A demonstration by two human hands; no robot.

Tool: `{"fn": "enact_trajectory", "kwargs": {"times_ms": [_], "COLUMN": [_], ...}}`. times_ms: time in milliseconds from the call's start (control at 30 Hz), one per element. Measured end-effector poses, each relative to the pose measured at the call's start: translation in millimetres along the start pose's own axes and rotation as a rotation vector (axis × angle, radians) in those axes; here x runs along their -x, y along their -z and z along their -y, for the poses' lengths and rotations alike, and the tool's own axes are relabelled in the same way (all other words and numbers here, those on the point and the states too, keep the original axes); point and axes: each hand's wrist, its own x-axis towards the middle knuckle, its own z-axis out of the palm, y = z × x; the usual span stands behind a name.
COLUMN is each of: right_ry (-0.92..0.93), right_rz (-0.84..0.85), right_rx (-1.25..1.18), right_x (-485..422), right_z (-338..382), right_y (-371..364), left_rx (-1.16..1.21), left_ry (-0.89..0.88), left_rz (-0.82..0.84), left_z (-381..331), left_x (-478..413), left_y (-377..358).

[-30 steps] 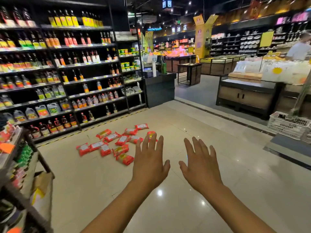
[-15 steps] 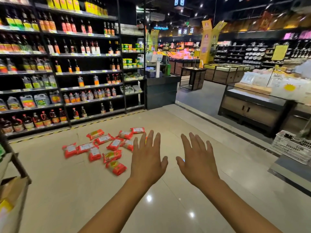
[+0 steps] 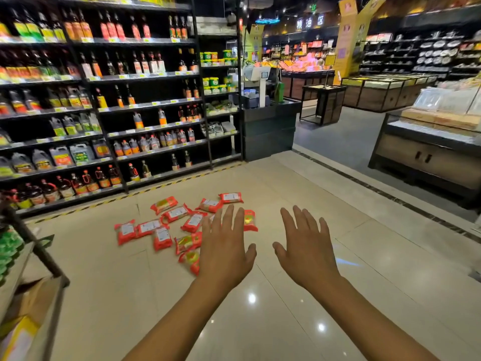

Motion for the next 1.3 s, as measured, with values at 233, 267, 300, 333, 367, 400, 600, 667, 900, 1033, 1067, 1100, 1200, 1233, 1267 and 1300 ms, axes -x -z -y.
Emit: {"fn": "enact_trajectory", "kwargs": {"times_ms": [233,267,300,333,367,400,600,667,900,1033,1067,1100,1200,1233,1267,1300], "right_ry": [0.056,0.066,0.078,0.086,0.095,0.101,0.136,0.150,0.194,0.184,0.178,0.172,0.159,0.152,0.143,0.135], "right_rz": [-0.029,-0.029,-0.028,-0.025,-0.025,-0.021,0.043,0.059,0.082,0.067,0.075,0.082,0.107,0.107,0.105,0.110], "right_rx": [-0.051,-0.056,-0.060,-0.066,-0.069,-0.069,-0.074,-0.075,-0.063,-0.041,-0.031,-0.021,-0.011,-0.012,-0.008,-0.002], "right_x": [-141.6,-160.5,-178.5,-195.6,-212.6,-229.0,-307.2,-333.2,-432.1,-504.5,-522.3,-540.5,-592.0,-607.5,-622.7,-637.3], "right_z": [-37.5,-43.0,-47.9,-53.3,-58.4,-63.1,-74.4,-74.5,-61.1,-52.0,-49.7,-47.3,-40.3,-38.0,-35.8,-33.9], "right_y": [-23.0,-25.0,-26.9,-29.6,-32.3,-35.1,-57.8,-66.9,-99.3,-118.9,-123.9,-128.7,-139.2,-142.4,-145.4,-148.8], "left_rx": [-0.081,-0.081,-0.078,-0.072,-0.069,-0.068,-0.083,-0.079,-0.078,-0.040,-0.028,-0.022,-0.004,-0.001,-0.003,-0.007], "left_ry": [0.051,0.059,0.070,0.082,0.093,0.101,0.152,0.171,0.208,0.217,0.216,0.211,0.202,0.201,0.199,0.196], "left_rz": [-0.001,-0.002,-0.002,-0.007,-0.015,-0.021,0.003,0.003,0.010,0.034,0.035,0.032,0.066,0.077,0.079,0.078], "left_z": [-0.3,-1.4,-2.7,-4.0,-5.0,-5.6,9.7,17.5,56.4,86.5,94.5,102.4,122.9,128.8,134.6,140.0], "left_x": [-130.6,-148.2,-165.1,-180.8,-195.7,-209.5,-269.0,-290.7,-381.9,-451.4,-469.5,-488.6,-542.1,-557.4,-572.2,-586.4], "left_y": [-22.5,-24.1,-26.4,-29.4,-33.9,-39.0,-65.9,-73.3,-113.8,-142.9,-149.7,-155.3,-168.4,-171.5,-174.8,-178.4]}}
